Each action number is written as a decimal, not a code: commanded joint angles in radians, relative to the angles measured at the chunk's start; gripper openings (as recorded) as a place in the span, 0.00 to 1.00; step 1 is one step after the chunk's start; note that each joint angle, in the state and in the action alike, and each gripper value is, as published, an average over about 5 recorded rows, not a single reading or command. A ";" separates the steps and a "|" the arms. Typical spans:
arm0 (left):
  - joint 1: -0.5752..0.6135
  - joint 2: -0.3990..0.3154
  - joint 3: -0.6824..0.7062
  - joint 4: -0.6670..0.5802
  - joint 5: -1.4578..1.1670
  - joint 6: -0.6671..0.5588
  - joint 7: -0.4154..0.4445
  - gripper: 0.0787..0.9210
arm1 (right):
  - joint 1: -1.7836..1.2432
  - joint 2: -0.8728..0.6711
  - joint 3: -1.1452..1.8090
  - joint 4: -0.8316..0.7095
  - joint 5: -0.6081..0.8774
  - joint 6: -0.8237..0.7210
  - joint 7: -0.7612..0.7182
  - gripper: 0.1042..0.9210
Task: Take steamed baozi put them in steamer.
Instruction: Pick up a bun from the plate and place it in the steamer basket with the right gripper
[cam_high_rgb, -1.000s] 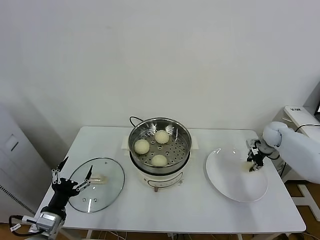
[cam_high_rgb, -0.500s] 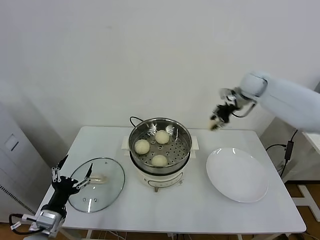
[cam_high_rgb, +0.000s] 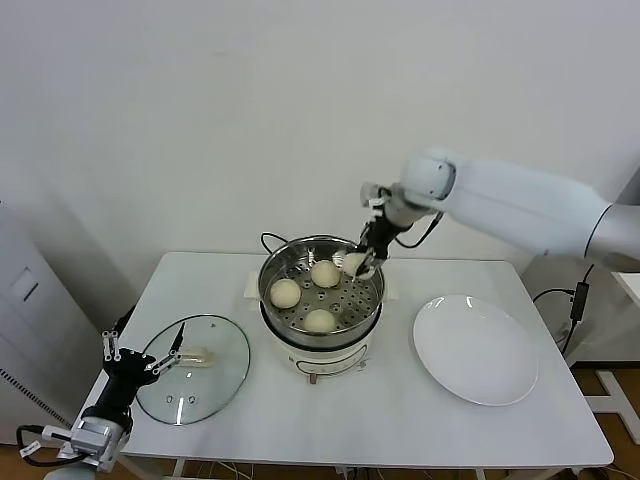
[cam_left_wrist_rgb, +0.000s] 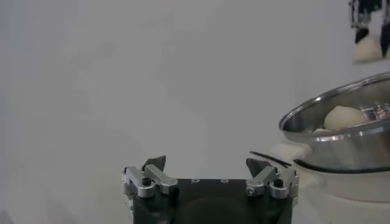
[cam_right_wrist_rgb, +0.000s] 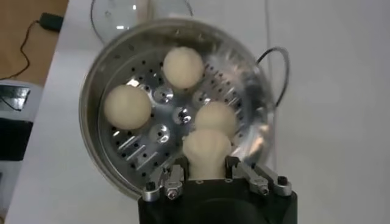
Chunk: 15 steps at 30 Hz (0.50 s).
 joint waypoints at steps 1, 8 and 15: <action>-0.004 0.004 0.001 0.004 -0.005 0.000 0.002 0.88 | -0.105 0.036 -0.004 0.038 -0.028 -0.089 0.127 0.35; -0.005 0.008 0.000 0.006 -0.007 0.001 0.002 0.88 | -0.112 0.032 -0.004 0.032 -0.032 -0.093 0.143 0.35; -0.004 0.009 0.001 0.007 -0.006 0.000 0.002 0.88 | -0.128 0.039 0.001 0.034 -0.010 -0.095 0.170 0.41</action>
